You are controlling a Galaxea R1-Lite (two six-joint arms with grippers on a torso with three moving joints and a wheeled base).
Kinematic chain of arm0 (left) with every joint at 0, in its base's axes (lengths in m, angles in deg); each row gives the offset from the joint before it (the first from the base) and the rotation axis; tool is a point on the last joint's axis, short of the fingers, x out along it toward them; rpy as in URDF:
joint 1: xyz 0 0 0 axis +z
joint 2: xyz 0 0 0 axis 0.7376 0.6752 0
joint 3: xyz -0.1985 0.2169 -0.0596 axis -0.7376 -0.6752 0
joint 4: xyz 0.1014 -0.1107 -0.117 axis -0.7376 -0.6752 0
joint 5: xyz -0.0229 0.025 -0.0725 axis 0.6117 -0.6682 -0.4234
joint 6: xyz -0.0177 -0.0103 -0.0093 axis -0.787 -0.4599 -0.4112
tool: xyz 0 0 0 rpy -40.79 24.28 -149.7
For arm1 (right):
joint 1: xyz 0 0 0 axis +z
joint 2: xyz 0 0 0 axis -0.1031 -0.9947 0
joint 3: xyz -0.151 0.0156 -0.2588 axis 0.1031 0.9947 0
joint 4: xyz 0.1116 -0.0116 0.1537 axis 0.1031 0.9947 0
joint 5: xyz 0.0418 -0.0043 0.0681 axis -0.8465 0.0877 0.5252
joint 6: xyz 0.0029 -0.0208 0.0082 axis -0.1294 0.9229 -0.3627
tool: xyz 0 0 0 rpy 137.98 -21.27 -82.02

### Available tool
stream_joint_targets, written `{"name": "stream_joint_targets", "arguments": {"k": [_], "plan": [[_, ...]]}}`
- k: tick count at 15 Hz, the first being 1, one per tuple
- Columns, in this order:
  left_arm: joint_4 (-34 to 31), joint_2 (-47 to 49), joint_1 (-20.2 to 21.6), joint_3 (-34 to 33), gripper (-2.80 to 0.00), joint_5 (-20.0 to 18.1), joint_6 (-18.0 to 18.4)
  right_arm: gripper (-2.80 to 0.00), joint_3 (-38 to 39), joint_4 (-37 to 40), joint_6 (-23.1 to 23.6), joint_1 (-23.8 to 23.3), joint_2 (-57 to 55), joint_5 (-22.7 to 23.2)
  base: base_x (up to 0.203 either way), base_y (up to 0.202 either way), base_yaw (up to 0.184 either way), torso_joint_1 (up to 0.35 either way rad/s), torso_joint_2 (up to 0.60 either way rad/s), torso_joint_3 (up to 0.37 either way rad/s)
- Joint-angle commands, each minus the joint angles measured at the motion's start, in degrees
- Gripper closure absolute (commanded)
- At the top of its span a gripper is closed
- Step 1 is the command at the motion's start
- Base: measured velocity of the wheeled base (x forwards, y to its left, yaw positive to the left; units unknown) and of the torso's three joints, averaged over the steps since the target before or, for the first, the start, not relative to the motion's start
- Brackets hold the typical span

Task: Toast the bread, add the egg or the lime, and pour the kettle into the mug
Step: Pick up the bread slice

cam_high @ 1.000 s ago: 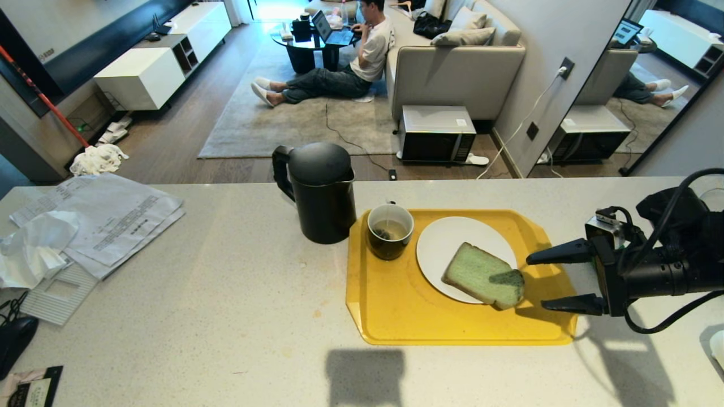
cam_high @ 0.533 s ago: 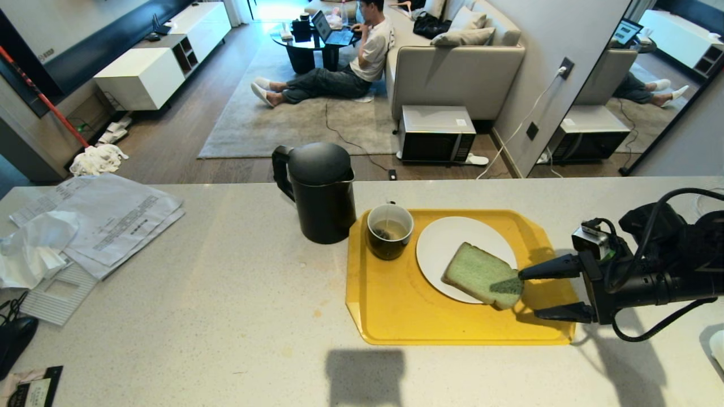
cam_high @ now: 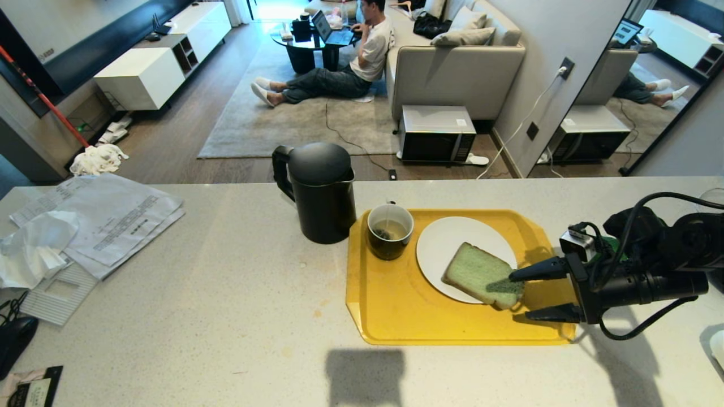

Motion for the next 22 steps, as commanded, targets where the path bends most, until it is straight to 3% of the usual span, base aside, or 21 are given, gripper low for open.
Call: {"name": "stream_joint_targets", "arguments": {"k": [1, 5, 22], "plan": [[0.0, 0.1, 0.0, 0.0, 0.00, 0.0, 0.0, -2.80, -1.0, -0.4, -0.1, 0.1, -2.2, 0.3, 0.000, 0.000, 0.000, 0.000, 0.00, 0.000], [0.0, 0.1, 0.0, -0.1, 0.00, 0.0, 0.0, -2.80, -1.7, -3.8, -0.1, 0.5, -6.1, -2.6, 0.000, 0.000, 0.000, 0.000, 0.00, 0.000], [0.0, 0.1, 0.0, 0.0, 0.00, 0.0, 0.0, -2.80, -8.3, -4.0, -1.1, 1.5, -10.6, -2.2, 0.000, 0.000, 0.000, 0.000, 0.00, 0.000]]}}
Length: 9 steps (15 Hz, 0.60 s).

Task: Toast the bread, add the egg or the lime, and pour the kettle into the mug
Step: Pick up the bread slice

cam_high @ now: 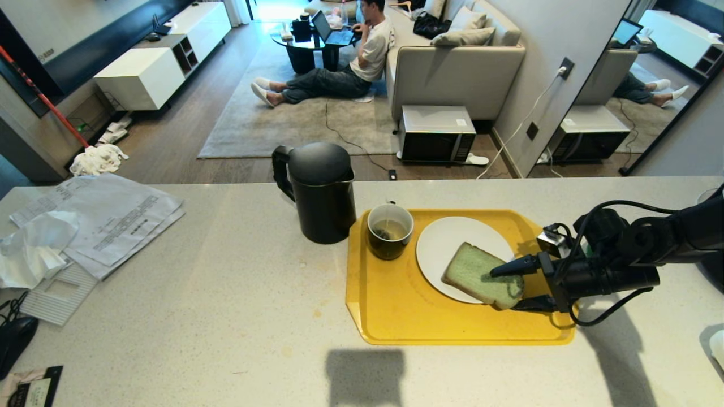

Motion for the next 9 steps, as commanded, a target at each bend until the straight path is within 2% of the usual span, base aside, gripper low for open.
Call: {"name": "stream_joint_targets", "arguments": {"k": [1, 5, 9], "plan": [[0.0, 0.1, 0.0, 0.0, 0.00, -0.1, 0.0, -2.80, -0.7, 0.1, -0.1, 0.5, -0.4, 0.4, 0.000, 0.000, 0.000, 0.000, 0.00, 0.000], [0.0, 0.1, 0.0, 0.0, 0.00, 0.0, 0.0, -2.80, -1.8, 0.0, -2.1, 0.9, -0.4, 0.4, 0.000, 0.000, 0.000, 0.000, 0.00, 0.000], [0.0, 0.1, 0.0, 0.0, 0.00, 0.0, 0.0, -2.80, -1.4, 0.0, -2.1, 0.8, -0.2, 0.4, 0.000, 0.000, 0.000, 0.000, 0.00, 0.000]]}}
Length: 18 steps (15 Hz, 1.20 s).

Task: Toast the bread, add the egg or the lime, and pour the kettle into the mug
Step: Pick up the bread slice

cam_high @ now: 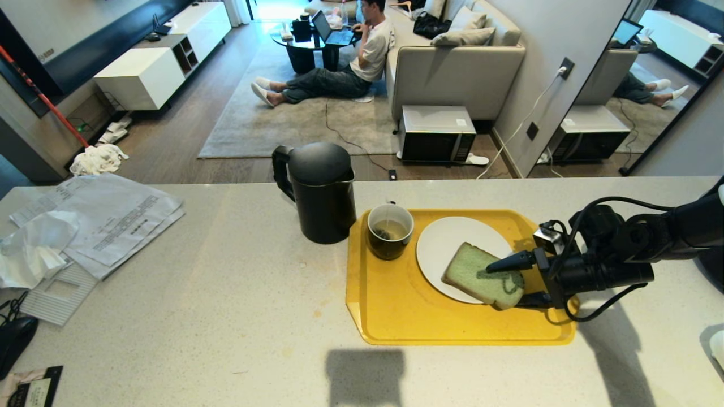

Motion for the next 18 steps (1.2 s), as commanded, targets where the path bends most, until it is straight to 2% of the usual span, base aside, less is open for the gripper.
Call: {"name": "stream_joint_targets", "arguments": {"k": [1, 7, 8, 18], "plan": [[0.0, 0.0, 0.0, 0.0, 0.00, 0.0, 0.0, -2.80, 0.3, 0.1, -0.1, -0.1, 0.3, 0.3, 0.000, 0.000, 0.000, 0.000, 0.00, 0.000], [0.0, 0.1, 0.0, 0.0, 0.00, -0.1, 0.0, -2.80, 1.2, 0.1, 0.0, -0.1, 0.5, 0.2, 0.000, 0.000, 0.000, 0.000, 0.00, 0.000], [0.0, 0.1, 0.0, 0.0, 0.00, 0.0, 0.0, 0.00, 1.3, 0.1, 0.0, -0.1, 0.4, 0.2, 0.000, 0.000, 0.000, 0.000, 0.00, 0.000], [0.0, 0.1, 0.0, 0.0, 0.00, 0.0, 0.0, 0.00, 1.3, 0.2, 0.0, -0.2, 1.9, 0.2, 0.000, 0.000, 0.000, 0.000, 0.00, 0.000]]}}
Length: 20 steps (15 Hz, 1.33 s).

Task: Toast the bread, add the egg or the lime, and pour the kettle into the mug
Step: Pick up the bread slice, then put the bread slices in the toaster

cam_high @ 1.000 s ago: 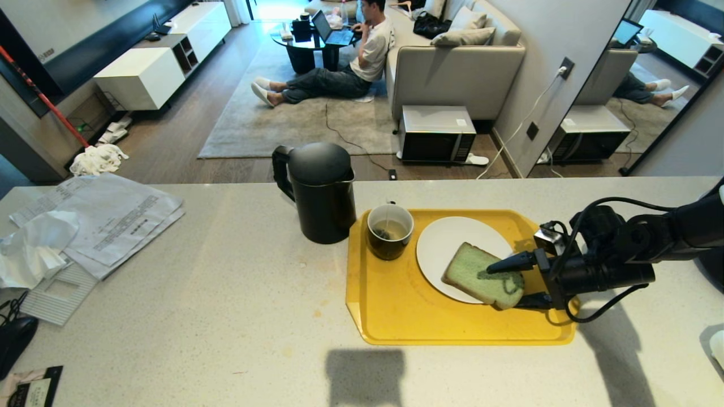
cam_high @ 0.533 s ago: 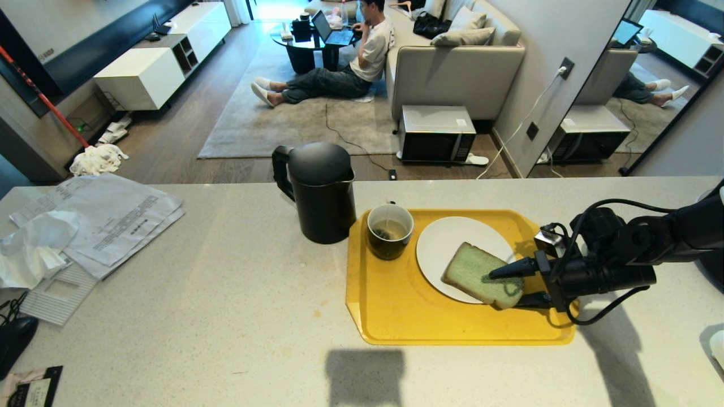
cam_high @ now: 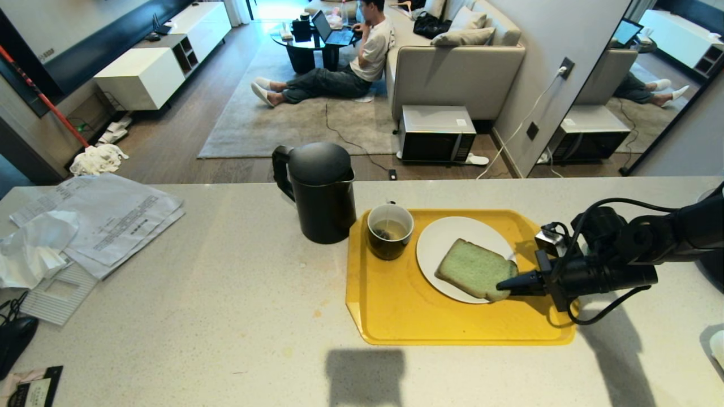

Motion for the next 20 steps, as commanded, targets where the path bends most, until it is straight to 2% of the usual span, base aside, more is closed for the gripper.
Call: {"name": "stream_joint_targets", "arguments": {"k": [1, 7, 9, 13, 14, 17, 20], "plan": [[0.0, 0.1, 0.0, 0.0, 0.00, -0.1, 0.0, 0.00, 0.1, 0.2, -0.1, -0.2, 1.9, 0.3, 0.000, 0.000, 0.000, 0.000, 0.00, 0.000], [0.0, 0.0, 0.0, 0.0, 0.00, 0.0, 0.0, 0.00, 0.1, 0.3, 0.1, -0.3, 14.8, 0.0, 0.000, 0.000, 0.000, 0.000, 0.00, 0.000], [0.0, 0.1, 0.0, 0.0, 0.00, -0.1, 0.0, 0.00, -1.6, 2.1, 0.1, 0.1, 19.5, -1.4, 0.000, 0.000, 0.000, 0.000, 0.00, 0.000], [0.0, 0.1, 0.0, 0.0, 0.00, 0.0, 0.0, 0.00, -15.7, 19.2, 0.4, 1.8, 24.2, -5.6, 0.000, 0.000, 0.000, 0.000, 0.00, 0.000], [0.0, 0.1, 0.0, 0.0, 0.00, 0.0, 0.0, 0.00, -19.1, 23.7, 0.5, 2.8, 25.5, -8.0, 0.000, 0.000, 0.000, 0.000, 0.00, 0.000], [0.0, 0.1, 0.0, 0.0, 0.00, 0.0, 0.0, 0.00, -22.3, 32.4, 4.7, 6.3, 29.1, -21.9, 0.000, 0.000, 0.000, 0.000, 0.00, 0.000], [0.0, 0.1, 0.0, 0.0, 0.00, 0.0, 0.0, 0.00, -22.6, 41.6, 16.9, 7.3, 31.2, -31.7, 0.000, 0.000, 0.000, 0.000, 0.00, 0.000]]}}
